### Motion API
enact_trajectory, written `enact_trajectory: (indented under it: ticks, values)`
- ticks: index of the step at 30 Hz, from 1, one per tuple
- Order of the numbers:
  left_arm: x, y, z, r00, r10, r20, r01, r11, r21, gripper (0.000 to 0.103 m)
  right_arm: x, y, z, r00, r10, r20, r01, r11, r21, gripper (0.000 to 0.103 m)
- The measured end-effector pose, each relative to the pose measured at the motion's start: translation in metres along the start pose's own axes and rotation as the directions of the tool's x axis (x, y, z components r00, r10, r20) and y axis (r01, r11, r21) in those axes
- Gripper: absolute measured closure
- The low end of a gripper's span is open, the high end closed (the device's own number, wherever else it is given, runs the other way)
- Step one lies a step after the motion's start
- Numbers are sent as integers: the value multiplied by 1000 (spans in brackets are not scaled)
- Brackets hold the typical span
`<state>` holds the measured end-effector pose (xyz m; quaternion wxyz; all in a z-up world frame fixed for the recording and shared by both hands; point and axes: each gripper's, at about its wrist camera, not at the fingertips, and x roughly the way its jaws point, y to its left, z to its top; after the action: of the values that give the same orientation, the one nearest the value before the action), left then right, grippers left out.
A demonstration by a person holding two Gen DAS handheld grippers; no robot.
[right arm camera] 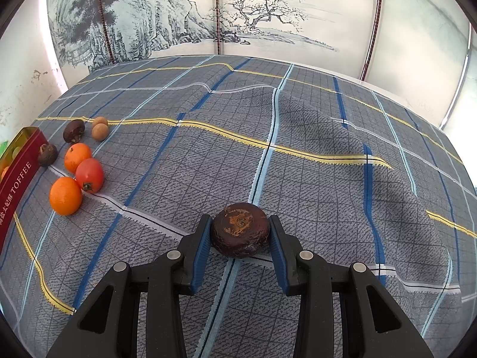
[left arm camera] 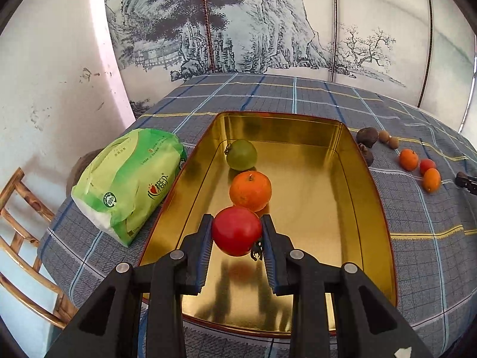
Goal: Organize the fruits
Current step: 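Carry the tomato into the tin and open the left gripper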
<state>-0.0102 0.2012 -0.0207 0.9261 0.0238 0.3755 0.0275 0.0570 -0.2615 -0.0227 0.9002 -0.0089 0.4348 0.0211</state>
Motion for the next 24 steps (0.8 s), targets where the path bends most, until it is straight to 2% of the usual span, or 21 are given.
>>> enact_trajectory:
  ticks: [24]
  values:
    - [5, 5, 2, 999, 43, 19, -43, 999, 0, 75, 0, 1, 0, 1000, -3, 0, 3, 1000, -1, 65]
